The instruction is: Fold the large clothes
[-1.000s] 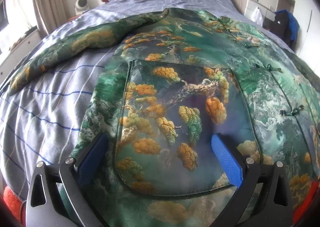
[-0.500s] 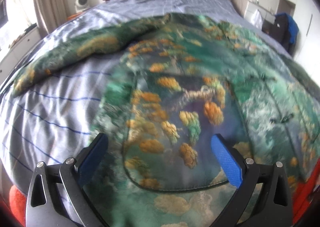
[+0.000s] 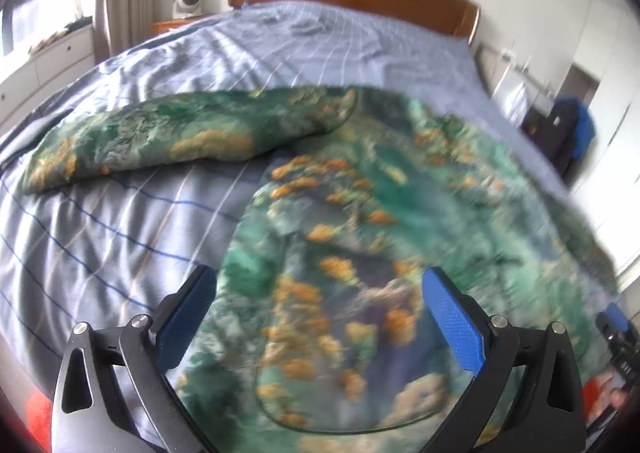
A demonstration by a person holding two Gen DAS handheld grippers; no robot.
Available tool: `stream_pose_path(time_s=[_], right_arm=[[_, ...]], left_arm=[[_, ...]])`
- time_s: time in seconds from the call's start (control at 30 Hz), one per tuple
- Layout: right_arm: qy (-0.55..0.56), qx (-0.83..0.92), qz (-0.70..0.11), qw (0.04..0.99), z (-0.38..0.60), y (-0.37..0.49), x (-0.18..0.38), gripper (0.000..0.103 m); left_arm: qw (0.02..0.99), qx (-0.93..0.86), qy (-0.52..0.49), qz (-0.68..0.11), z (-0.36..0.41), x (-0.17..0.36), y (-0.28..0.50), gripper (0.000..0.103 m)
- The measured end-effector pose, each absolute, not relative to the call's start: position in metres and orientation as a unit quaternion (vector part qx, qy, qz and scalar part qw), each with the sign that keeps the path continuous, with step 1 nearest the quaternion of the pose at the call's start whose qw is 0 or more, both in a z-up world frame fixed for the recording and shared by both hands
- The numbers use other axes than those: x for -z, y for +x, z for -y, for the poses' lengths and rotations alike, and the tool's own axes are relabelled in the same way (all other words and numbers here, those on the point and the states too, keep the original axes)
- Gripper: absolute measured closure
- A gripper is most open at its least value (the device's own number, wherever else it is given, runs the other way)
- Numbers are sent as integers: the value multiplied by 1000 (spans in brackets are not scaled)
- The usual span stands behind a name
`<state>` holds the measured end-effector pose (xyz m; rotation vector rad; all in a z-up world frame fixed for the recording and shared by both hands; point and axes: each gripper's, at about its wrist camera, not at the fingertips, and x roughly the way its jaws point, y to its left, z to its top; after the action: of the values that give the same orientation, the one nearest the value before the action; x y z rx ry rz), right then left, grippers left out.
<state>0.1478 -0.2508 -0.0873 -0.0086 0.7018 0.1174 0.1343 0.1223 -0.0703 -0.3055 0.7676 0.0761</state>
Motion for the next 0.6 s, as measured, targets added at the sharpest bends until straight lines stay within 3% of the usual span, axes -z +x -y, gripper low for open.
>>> stream_pose_path(time_s=[0.13,0.33,0.6], right_arm=[[-36,-87,-299,949,235,142,65,8],[2,-105,-276,955,218,101,70,8],[-46,-122,-284,950,210,69,87,8]], left_arm=[[929,-48,-163,-328,-119,68,107,0],[928,-49,-111,-353,-111,70,77,0],[922,-23,-111,-371,-80,74,70,0]])
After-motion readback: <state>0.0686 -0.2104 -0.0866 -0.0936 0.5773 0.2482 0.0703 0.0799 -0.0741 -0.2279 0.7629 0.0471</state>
